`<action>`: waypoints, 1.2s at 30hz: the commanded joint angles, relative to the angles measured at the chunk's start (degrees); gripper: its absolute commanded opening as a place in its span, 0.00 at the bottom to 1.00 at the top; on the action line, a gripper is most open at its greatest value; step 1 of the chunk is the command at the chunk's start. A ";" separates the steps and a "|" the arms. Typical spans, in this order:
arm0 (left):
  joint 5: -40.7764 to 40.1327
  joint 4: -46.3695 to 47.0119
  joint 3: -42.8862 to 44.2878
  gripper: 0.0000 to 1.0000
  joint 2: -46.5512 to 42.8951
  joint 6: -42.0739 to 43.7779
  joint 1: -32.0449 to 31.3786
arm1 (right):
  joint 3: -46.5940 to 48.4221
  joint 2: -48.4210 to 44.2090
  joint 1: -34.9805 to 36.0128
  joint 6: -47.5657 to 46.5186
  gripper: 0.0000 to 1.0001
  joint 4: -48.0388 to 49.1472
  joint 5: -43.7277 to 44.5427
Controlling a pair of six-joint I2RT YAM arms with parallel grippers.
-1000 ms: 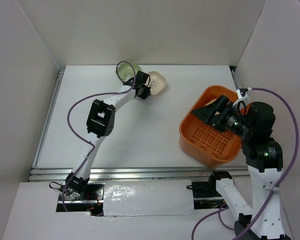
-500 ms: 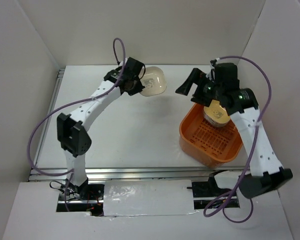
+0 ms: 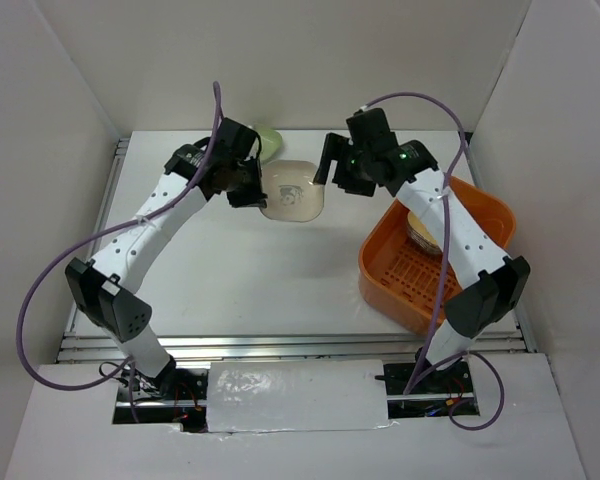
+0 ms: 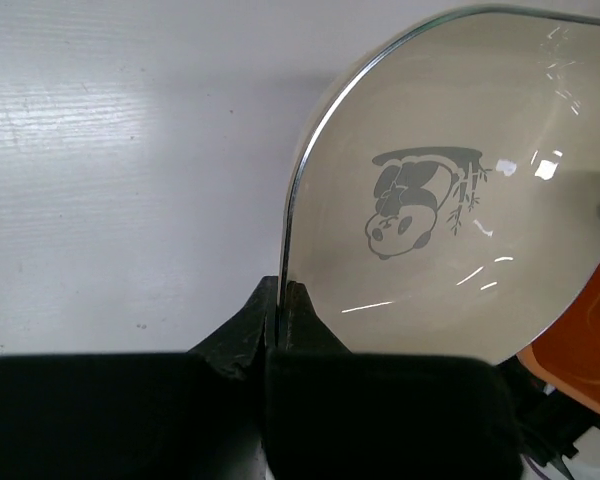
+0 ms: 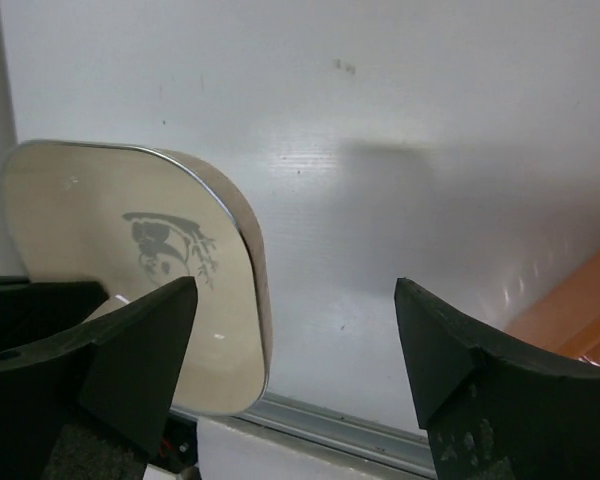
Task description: Place the plates into the plastic bin on the countertop
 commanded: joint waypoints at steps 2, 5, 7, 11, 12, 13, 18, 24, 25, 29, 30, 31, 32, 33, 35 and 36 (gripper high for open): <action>4.71 -0.29 0.35 0.00 -5.67 1.73 0.75 | -2.09 0.08 3.67 1.70 0.79 1.94 1.47; 6.12 -0.02 -0.88 0.05 -7.25 1.47 1.28 | -4.54 0.61 5.25 2.41 0.34 2.82 0.59; 5.86 0.50 -1.75 0.51 -9.00 0.60 1.37 | -6.31 -0.61 5.43 3.46 0.00 4.49 1.03; 1.05 0.77 -2.38 0.99 -12.78 -1.95 3.47 | -8.86 -5.53 1.75 6.27 0.00 2.14 4.97; -3.59 -0.63 -1.85 0.99 -13.40 -3.00 4.44 | -9.30 -7.97 0.35 7.93 0.00 0.73 8.20; -5.98 -1.08 -1.50 0.99 -14.97 -4.75 6.10 | -9.74 -9.48 -1.41 8.29 0.00 -1.98 9.46; -6.28 3.92 -5.80 0.99 -20.35 -4.95 13.49 | -20.18 -22.54 -17.66 7.34 0.00 -5.52 12.29; -0.92 5.68 -11.59 0.99 -18.51 -0.82 18.94 | -34.43 -28.83 -42.01 -0.57 0.00 0.44 3.60; -0.30 6.47 -12.56 0.99 -18.25 -0.29 19.21 | -36.27 -28.13 -44.21 -1.54 0.00 0.98 2.36; 3.30 11.65 -16.87 0.99 -15.27 2.34 20.09 | -34.63 -21.83 -47.39 -2.78 0.00 3.44 1.91; 3.31 12.10 -17.40 0.99 -14.30 2.44 20.00 | -33.05 -20.41 -47.48 -2.69 0.00 2.83 1.30; 3.31 12.63 -17.75 0.99 -13.59 2.70 19.92 | -30.60 -19.00 -47.74 -2.51 0.00 2.65 1.12; 5.05 13.15 -17.76 0.99 -12.63 2.96 19.91 | -29.62 -17.16 -48.09 -2.34 0.00 2.65 0.51; 5.41 13.16 -17.67 0.99 -10.88 3.40 19.91 | -28.56 -16.27 -49.14 -2.42 0.02 2.91 -0.19; 6.73 14.12 -17.93 0.99 -9.37 3.75 19.74 | -25.66 -14.34 -49.76 -2.51 0.30 2.74 -1.25; 7.00 14.47 -18.11 0.99 -8.06 4.02 19.65 | -24.52 -13.98 -50.03 -2.34 0.86 1.87 -1.17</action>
